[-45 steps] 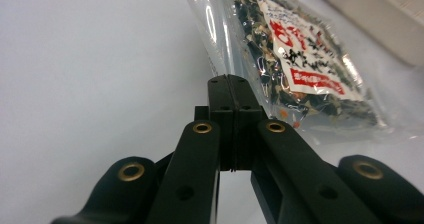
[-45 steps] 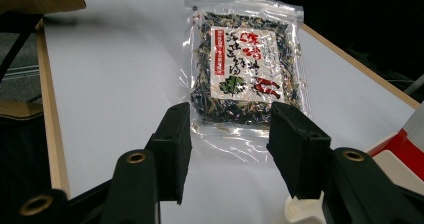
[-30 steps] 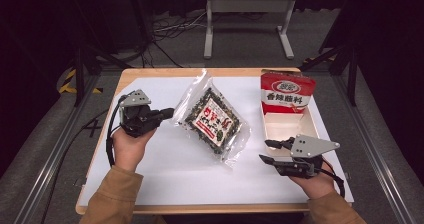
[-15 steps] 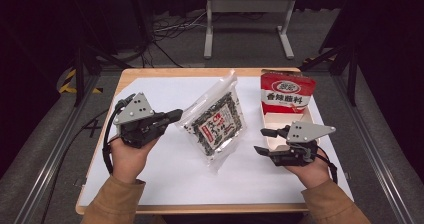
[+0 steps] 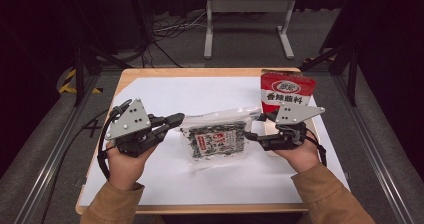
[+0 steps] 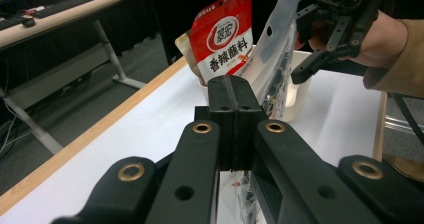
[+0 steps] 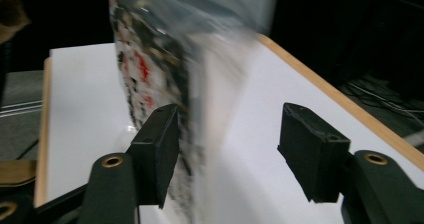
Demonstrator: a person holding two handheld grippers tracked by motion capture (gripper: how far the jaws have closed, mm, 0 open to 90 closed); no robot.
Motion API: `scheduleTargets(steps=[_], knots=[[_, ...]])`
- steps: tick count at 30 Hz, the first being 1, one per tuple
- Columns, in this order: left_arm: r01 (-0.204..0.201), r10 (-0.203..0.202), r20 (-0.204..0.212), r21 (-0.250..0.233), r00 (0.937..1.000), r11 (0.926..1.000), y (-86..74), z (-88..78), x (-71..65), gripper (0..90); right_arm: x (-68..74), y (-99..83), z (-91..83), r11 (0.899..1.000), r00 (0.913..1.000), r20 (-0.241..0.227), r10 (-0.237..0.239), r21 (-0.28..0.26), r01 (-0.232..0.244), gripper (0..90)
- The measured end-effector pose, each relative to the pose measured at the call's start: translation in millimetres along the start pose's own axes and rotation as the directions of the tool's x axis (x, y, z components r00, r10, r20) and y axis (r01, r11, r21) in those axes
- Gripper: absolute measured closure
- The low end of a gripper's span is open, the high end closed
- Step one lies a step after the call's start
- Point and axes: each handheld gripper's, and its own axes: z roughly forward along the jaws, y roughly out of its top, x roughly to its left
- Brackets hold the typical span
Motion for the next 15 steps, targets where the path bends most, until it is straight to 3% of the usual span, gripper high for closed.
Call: scheduleTargets(steps=[4, 9, 15], knots=[[0.004, -0.004, 0.007, -0.002, 1.0, 1.0, -0.3, -0.8, 0.9, 90.0, 6.4, 6.8, 5.4, 1.0, 0.9984, -0.052, -0.024, -0.003, 0.024, 44.4], [0.004, -0.004, 0.012, -0.012, 0.9999, 0.9999, 0.3, -0.9, -0.6, 90.0, 7.2, 14.3, 6.8, 1.0, 0.9968, -0.075, -0.029, -0.009, 0.028, 48.6], [0.011, -0.011, 0.023, -0.014, 0.9997, 0.9998, -0.1, -0.5, 0.9, 90.0, 9.1, 22.2, 8.2, 0.999, 0.9934, -0.105, -0.045, 0.012, 0.047, 61.0]])
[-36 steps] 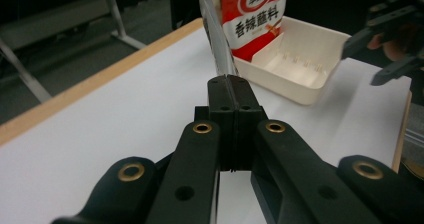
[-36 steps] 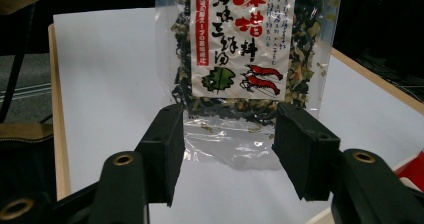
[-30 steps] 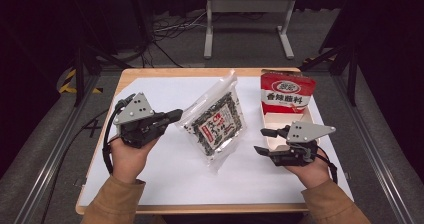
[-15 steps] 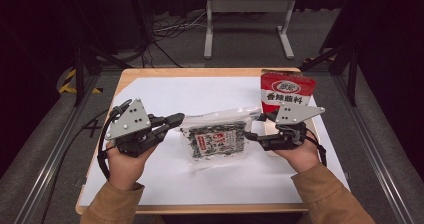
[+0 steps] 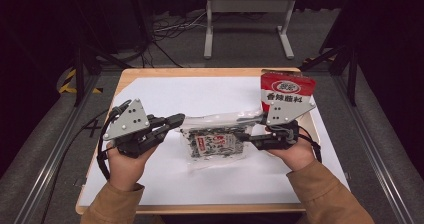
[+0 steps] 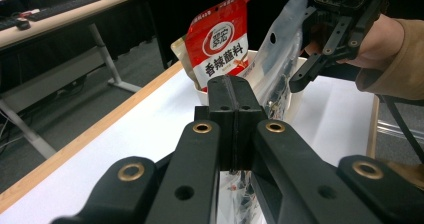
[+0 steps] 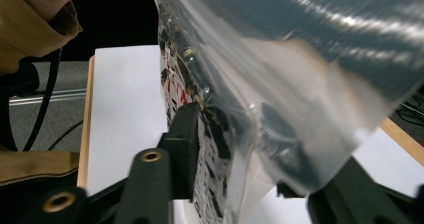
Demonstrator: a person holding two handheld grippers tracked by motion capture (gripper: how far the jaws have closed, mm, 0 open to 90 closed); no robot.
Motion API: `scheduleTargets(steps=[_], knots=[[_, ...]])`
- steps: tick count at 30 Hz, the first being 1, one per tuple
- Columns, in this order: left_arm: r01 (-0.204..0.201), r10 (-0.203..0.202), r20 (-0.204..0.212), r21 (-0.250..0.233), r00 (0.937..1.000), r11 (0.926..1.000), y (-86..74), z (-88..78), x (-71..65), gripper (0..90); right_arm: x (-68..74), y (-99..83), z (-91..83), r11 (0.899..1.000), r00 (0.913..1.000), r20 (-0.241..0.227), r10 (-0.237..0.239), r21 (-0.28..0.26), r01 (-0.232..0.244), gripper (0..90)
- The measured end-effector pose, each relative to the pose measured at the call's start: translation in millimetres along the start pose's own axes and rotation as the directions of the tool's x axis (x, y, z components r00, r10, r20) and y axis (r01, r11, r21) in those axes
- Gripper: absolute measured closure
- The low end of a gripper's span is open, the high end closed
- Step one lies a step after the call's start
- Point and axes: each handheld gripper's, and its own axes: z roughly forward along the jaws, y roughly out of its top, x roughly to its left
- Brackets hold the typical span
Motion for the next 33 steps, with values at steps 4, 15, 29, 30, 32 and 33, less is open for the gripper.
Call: scheduleTargets(steps=[4, 15, 29, 30, 32, 33], knots=[[0.017, -0.018, 0.003, 0.001, 0.9998, 0.9998, -1.4, -1.2, 4.0, 90.0, -0.2, 2.8, 0.0, 1.0, 0.9981, -0.061, -0.004, 0.007, 0.005, 71.9], [0.029, -0.026, 0.048, -0.07, 0.9985, 0.9971, -4.4, -8.9, 11.4, 74.1, 4.0, 10.8, -10.1, 1.0, 0.9925, -0.122, -0.006, 0.005, 0.006, 77.2], [0.096, -0.093, 0.101, -0.016, 0.9905, 0.9953, -13.4, -7.4, 27.8, 30.1, -11.2, 14.2, -48.8, 0.998, 0.9968, -0.067, 0.042, -0.035, -0.044, 77.1], [0.093, -0.092, 0.086, -0.007, 0.9921, 0.9957, -14.3, -6.4, 28.0, 26.6, -12.7, 15.0, -53.1, 0.998, 0.9975, -0.058, 0.042, -0.038, -0.044, 77.1], [0.091, -0.09, 0.083, 0.002, 0.9925, 0.9959, -17.1, -3.7, 29.0, 25.7, -15.7, 17.4, -63.5, 0.998, 0.9987, -0.031, 0.04, -0.043, -0.041, 77.1], [0.093, -0.094, 0.082, 0.016, 0.9922, 0.9955, -18.7, -2.0, 29.8, 25.7, -15.7, 17.4, -63.5, 0.998, 0.9987, -0.031, 0.04, -0.043, -0.041, 77.1]])
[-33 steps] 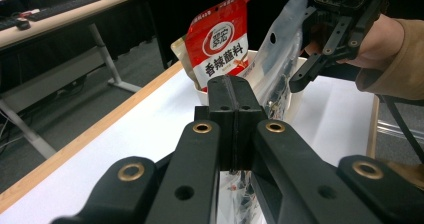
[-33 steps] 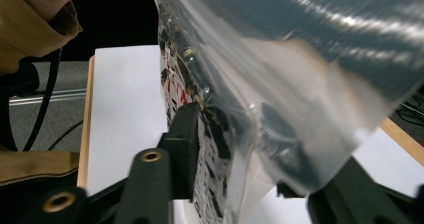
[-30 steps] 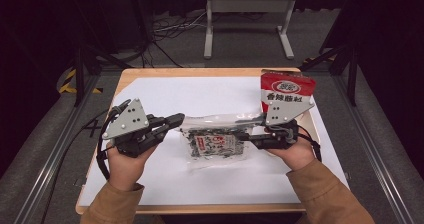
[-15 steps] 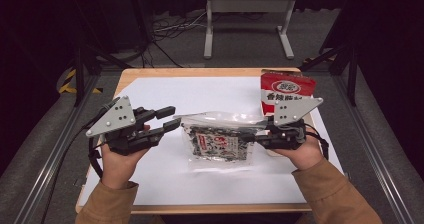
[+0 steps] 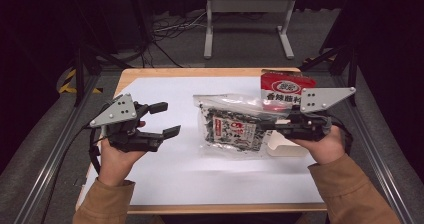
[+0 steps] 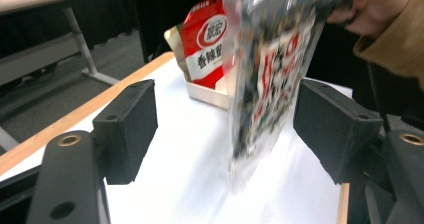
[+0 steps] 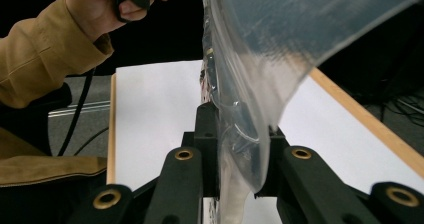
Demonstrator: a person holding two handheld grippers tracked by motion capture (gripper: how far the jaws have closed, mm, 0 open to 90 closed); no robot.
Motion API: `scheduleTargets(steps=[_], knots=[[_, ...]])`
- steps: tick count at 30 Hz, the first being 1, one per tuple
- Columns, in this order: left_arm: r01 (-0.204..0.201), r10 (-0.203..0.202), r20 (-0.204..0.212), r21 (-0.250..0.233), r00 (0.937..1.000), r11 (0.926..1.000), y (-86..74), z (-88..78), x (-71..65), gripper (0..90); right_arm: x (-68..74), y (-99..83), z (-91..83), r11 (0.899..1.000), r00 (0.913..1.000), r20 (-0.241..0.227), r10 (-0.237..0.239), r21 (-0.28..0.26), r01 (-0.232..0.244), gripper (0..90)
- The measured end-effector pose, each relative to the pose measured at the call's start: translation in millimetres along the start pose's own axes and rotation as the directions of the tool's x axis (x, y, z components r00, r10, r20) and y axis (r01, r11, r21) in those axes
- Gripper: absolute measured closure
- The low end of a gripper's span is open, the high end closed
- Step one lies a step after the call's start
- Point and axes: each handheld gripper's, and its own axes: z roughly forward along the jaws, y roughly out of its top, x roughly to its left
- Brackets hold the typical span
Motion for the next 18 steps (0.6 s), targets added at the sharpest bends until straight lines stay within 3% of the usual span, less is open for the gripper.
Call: scheduleTargets(steps=[2, 5, 10, 18], knots=[[0.004, -0.004, -0.003, 0.02, 1.0, 0.9998, -4.3, 3.9, 3.6, 24.1, -2.1, 1.8, -6.9, 1.0, 0.9999, 0.012, 0.003, -0.007, -0.003, 77.1], [0.04, -0.04, 0.003, 0.0, 0.9992, 0.9992, -14.3, 9.5, 11.0, 23.6, -4.9, 4.5, -17.3, 1.0, 0.9994, 0.035, 0.006, -0.017, -0.005, 77.1], [0.072, -0.072, -0.019, 0.011, 0.9972, 0.9973, -27.6, 16.4, 21.4, 21.0, -8.8, 7.8, -29.7, 0.999, 0.9981, 0.056, 0.024, -0.038, -0.021, 77.1], [0.081, -0.079, -0.05, 0.043, 0.9956, 0.9958, -47.0, 23.3, 27.2, 20.9, -17.0, 12.3, -44.6, 0.999, 0.9955, 0.085, 0.043, -0.032, -0.041, 77.1]])
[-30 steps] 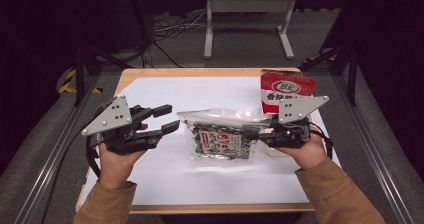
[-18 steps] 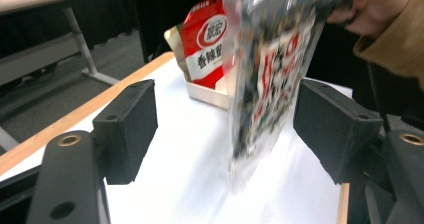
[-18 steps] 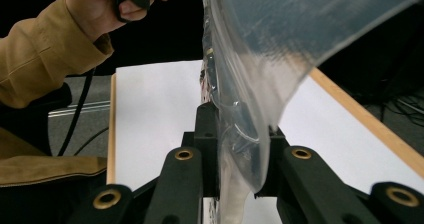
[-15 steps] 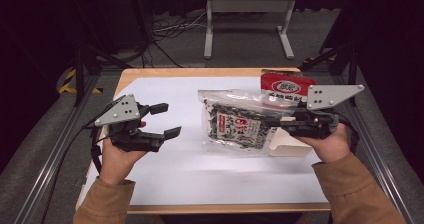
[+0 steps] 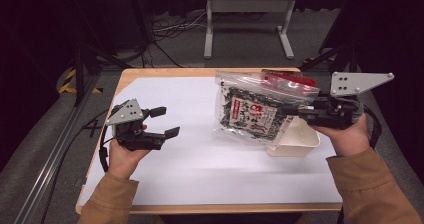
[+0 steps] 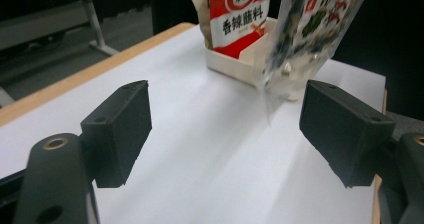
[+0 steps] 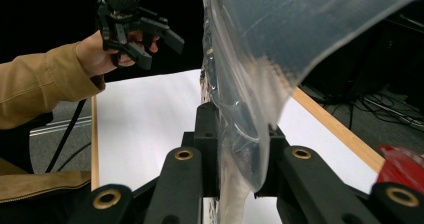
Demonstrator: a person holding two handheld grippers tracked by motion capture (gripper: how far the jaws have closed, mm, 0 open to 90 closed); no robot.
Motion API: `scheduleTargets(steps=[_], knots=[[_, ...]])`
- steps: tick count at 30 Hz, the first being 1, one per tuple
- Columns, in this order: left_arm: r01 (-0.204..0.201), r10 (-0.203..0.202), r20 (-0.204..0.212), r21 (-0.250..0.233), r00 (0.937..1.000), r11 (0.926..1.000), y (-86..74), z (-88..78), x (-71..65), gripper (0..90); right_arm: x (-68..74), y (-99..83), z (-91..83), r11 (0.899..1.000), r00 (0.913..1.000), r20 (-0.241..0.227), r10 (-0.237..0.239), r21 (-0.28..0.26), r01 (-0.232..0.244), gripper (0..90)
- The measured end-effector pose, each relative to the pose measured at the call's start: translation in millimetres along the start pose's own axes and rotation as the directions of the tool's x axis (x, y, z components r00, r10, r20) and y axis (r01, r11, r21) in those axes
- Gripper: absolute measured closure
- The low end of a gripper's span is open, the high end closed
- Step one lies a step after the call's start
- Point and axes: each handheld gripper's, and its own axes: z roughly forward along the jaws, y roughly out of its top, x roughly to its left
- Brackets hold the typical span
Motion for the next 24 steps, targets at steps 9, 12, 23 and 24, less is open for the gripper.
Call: scheduleTargets(steps=[9, 12, 23, 24], knots=[[0.019, -0.02, -0.056, -0.024, 0.9982, 0.9995, -24.3, 2.0, 10.1, 14.6, -11.6, 2.7, -20.2, 1.0, 0.9986, 0.05, 0.016, -0.003, -0.016, 77.1], [0.03, -0.032, -0.074, -0.027, 0.9968, 0.9992, -31.5, 3.1, 14.6, 12.6, -16.2, 2.0, -25.2, 1.0, 0.9975, 0.065, 0.027, -0.009, -0.026, 77.1], [0.079, -0.083, -0.137, -0.035, 0.9871, 0.9963, -48.1, -2.2, 29.4, 9.6, -28.6, -0.5, -42.2, 0.999, 0.9898, 0.135, 0.044, -0.015, -0.042, 77.1], [0.07, -0.075, -0.152, -0.035, 0.9855, 0.9969, -50.4, -2.7, 31.4, 9.6, -29.5, -0.9, -43.6, 0.999, 0.9889, 0.142, 0.043, -0.013, -0.041, 77.1]])
